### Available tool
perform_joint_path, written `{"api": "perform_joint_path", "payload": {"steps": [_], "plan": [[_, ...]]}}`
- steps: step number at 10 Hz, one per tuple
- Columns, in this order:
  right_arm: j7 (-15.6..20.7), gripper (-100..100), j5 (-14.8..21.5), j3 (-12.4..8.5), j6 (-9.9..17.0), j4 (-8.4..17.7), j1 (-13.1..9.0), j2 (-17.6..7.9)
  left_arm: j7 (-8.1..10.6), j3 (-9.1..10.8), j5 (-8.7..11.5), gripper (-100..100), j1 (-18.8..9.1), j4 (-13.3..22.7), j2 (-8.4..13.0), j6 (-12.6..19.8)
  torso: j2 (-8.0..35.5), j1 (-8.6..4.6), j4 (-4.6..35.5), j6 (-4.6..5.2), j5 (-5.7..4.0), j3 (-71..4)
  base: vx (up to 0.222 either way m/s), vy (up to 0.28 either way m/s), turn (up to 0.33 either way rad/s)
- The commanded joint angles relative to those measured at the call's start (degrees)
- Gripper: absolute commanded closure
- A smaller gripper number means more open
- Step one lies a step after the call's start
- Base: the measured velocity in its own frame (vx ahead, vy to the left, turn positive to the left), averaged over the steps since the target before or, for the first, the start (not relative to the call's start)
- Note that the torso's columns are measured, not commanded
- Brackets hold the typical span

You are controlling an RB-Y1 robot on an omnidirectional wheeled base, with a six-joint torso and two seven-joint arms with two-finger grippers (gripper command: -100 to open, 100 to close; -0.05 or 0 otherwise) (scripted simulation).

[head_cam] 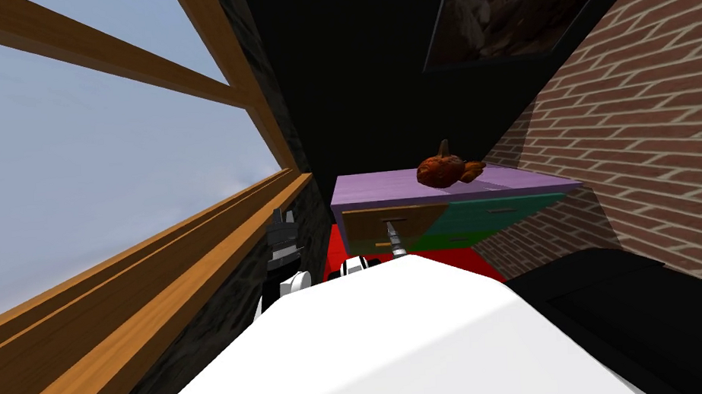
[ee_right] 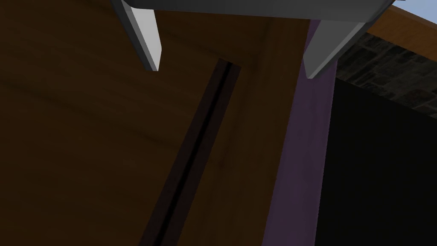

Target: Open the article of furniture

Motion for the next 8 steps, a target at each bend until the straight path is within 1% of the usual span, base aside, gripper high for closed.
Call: {"api": "perform_joint_path", "payload": {"steps": [1,3,4,5,6,7,8], "plan": [[-1.22,-100,-2.02,1.3,0.82,-3.03,0.52,-1.27,0.0,0.0,0.0,0,0.0,0.0,0.0,0.0,-0.03,0.0,-0.01,0.0,0.0,-0.02,0.066,-0.023,0.043],[-1.93,-100,-3.25,2.12,1.36,-4.94,0.89,-2.1,0.0,0.0,0.0,0,0.0,0.0,0.0,0.0,0.0,-0.02,0.0,0.0,0.0,0.0,0.059,-0.024,0.042],[-1.7,-100,-2.87,1.79,1.18,-4.18,0.67,-1.81,0.0,0.0,0.0,0,0.0,0.0,0.0,0.0,0.03,0.0,0.01,0.0,0.0,0.02,0.026,-0.011,0.008],[-1.06,-100,-4.1,1.45,1.78,-5.93,0.56,-3.02,0.0,0.0,0.0,0,0.0,0.0,0.0,0.0,0.12,0.04,0.03,0.01,0.01,0.07,0.07,-0.011,-0.003],[-1.51,-100,-3.58,1.6,1.51,-5.14,0.61,-2.55,0.0,0.0,0.0,0,0.0,0.0,0.0,0.0,-0.03,0.02,0.0,0.0,0.01,-0.01,0.045,-0.007,0.002],[-1.42,100,-3.67,1.56,1.58,-5.27,0.59,-2.63,0.0,0.0,0.0,0,0.0,0.0,0.0,0.0,0.03,0.02,0.0,0.0,0.0,0.01,0.007,-0.001,0.001],[-1.3,100,-3.57,1.79,1.44,-5.85,0.83,-2.99,0.0,0.0,0.0,0,0.0,0.0,0.0,0.0,0.12,0.02,0.03,0.0,0.01,0.07,-0.093,0.029,-0.026]]}}
